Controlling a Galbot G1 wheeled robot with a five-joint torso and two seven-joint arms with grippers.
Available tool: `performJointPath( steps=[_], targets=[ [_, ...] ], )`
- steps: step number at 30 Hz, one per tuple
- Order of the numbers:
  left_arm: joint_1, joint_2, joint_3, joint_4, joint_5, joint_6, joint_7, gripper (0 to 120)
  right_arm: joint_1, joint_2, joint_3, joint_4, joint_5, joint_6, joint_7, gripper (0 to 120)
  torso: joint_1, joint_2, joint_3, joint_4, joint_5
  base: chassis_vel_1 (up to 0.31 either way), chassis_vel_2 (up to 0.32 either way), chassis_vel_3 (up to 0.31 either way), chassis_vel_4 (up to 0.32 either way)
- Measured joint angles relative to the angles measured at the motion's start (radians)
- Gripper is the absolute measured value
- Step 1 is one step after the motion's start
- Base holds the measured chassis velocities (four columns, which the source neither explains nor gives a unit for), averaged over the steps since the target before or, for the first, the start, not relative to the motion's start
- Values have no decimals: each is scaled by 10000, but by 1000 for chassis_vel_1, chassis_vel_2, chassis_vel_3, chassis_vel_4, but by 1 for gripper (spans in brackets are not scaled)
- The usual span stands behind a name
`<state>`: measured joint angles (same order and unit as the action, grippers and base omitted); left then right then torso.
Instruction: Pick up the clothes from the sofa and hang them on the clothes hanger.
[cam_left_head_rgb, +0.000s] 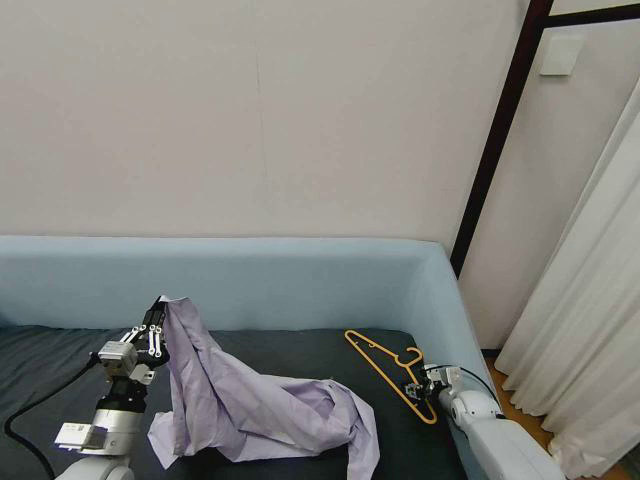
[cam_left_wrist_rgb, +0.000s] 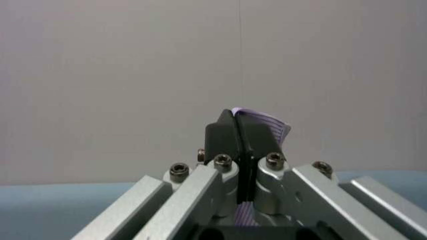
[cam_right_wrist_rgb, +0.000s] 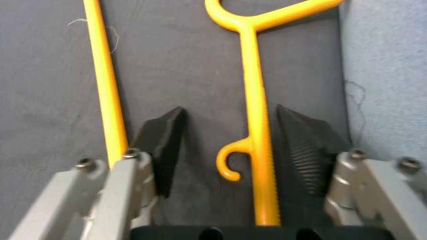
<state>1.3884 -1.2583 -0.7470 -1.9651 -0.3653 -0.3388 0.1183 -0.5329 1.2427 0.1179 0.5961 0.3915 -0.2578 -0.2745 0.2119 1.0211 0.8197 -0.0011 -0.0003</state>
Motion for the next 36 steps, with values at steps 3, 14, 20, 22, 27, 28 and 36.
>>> performJointPath(
  steps=[3,14,20,22,27,28,36],
  targets=[
    [-28,39,20,20,-1,35,-4,0,-10,32,-1,-44,-234,-65,-21,41,-1,0,-2,3,2,0,0,0,0],
    [-194,52,185,226,-8,53,-25,0,-211,-166,-86,266,-381,-79,-198,5,0,0,-1,-2,0,0,0,0,0],
    [-365,34,323,380,8,53,-30,0,-742,-595,-337,1483,-224,-140,-213,5,-1,0,1,-6,1,0,0,0,0],
    [-395,33,353,400,5,54,-31,0,-886,-720,-392,1912,-101,-178,-63,5,0,0,2,-6,4,0,0,0,0],
    [-505,71,498,500,-8,64,-24,0,-1597,-1423,-483,4348,122,-360,1194,5,0,0,1,1,2,0,0,0,0],
    [-538,101,534,518,-32,65,-22,0,-1904,-1693,-475,5273,286,-374,1634,5,0,0,1,1,3,0,0,0,0],
    [-640,290,700,587,-348,79,-20,0,-4902,-3174,133,10428,-939,1403,2969,5,-2,1,-1,-3,1,0,0,0,0]
  ],
)
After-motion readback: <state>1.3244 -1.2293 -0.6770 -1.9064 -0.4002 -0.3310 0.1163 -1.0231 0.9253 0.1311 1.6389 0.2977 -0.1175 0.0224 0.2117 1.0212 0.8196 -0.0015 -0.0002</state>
